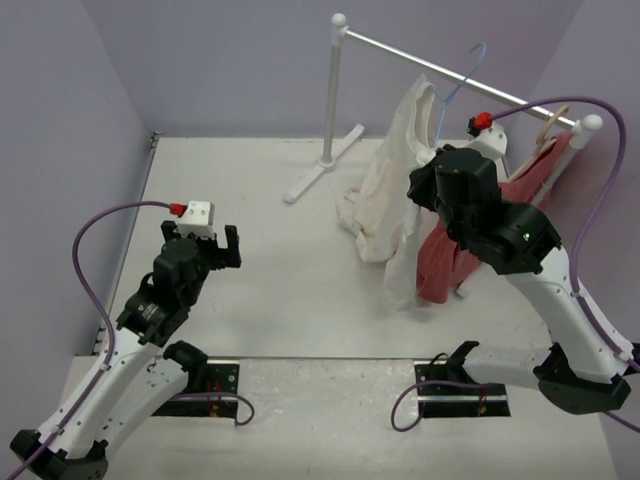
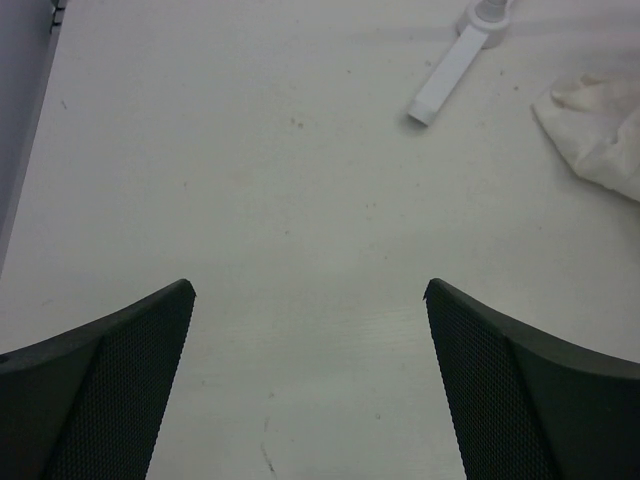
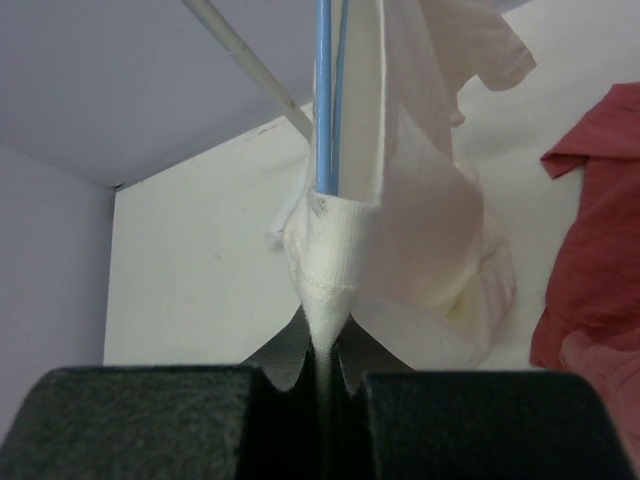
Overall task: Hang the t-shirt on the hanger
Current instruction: Place the hanger at the clothesline.
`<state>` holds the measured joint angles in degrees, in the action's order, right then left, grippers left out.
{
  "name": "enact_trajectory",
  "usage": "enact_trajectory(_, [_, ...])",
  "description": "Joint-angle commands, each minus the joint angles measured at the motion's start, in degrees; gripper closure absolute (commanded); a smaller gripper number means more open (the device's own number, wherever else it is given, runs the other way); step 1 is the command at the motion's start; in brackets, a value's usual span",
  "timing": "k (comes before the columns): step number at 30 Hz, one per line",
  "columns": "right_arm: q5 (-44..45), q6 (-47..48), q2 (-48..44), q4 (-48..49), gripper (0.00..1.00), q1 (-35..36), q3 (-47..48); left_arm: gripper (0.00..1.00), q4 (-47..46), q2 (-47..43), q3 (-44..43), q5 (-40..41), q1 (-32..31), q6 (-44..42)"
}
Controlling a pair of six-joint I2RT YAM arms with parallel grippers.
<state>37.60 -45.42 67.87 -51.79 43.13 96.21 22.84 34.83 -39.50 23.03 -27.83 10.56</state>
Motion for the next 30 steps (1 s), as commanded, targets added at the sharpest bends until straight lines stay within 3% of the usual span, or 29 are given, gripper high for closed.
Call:
enact_trajectory(1, [4.8,-2.0,4.2,2.0,1.00,0.4,1.9,0.00,-3.3,-0.6,0.3,-1.2,0.0,1.5])
enact_trajectory(11, [16.4,-1.3,11.7,3.7,1.00,0.2,8.0,0.00,-4.8,-2.3,2.9,-6.4,0.1,1.3])
enact_trajectory(20, [11.6,2.8,19.2,3.0,1.00,-4.1,18.8,0.00,-5.1,-2.0,3.2,-8.5,0.0,0.8])
enact_trajectory(30, [9.6,-0.7,19.5,2.7,1.00,-8.5,13.5,0.00,-5.5,-2.2,3.5,-10.3,0.0,0.2])
